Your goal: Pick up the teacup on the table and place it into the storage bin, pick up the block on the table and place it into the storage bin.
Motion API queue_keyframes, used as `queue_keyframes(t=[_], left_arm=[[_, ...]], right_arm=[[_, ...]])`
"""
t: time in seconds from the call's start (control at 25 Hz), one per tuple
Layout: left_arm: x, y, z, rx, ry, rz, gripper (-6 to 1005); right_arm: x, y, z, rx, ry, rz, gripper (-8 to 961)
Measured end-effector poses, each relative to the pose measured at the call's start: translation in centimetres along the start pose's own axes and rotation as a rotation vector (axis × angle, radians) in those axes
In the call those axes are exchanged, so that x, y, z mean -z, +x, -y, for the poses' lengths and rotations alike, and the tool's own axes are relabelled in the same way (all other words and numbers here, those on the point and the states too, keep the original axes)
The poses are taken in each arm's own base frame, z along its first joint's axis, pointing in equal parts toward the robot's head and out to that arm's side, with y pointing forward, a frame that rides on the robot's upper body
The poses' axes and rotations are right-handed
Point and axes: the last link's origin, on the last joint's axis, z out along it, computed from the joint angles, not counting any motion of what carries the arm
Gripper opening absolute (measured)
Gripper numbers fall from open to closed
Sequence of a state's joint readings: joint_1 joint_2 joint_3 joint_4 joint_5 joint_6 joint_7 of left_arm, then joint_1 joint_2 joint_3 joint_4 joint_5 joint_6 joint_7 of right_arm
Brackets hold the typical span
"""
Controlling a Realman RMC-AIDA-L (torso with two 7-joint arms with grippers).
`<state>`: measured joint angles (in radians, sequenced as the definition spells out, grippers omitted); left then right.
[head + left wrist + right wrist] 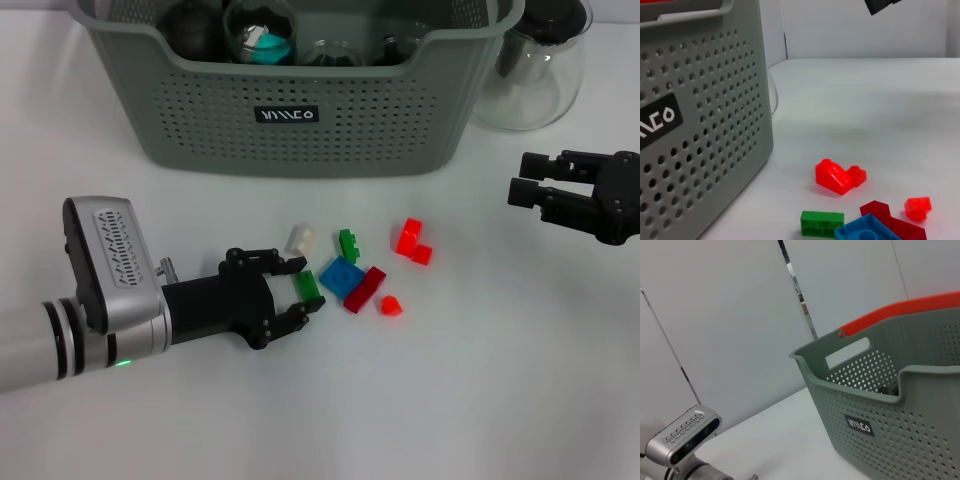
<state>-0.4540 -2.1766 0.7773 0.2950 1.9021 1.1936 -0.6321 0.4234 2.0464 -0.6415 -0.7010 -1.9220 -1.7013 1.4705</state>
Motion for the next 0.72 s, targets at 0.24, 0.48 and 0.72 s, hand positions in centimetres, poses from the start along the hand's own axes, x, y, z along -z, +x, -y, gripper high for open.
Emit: queue_keyframes(t=[0.24, 0.48, 0.72], left_arm=[[0.2, 0.1, 0.2, -0.002, -0.002, -0.005, 482], [4.5, 1.8, 1.2, 0.057, -0.037, -0.129, 412], [10.9, 6.8, 3.7, 0.091, -0.100, -0.383, 413]], right_arm=[[-0.1, -0.1, 0.0, -0.004, -0.001, 0.001, 488], [0.2, -0.3, 0.1, -0.008, 0.000, 0.002, 488], [0.0, -0.5, 0.3, -0.007, 0.001, -0.001, 488]])
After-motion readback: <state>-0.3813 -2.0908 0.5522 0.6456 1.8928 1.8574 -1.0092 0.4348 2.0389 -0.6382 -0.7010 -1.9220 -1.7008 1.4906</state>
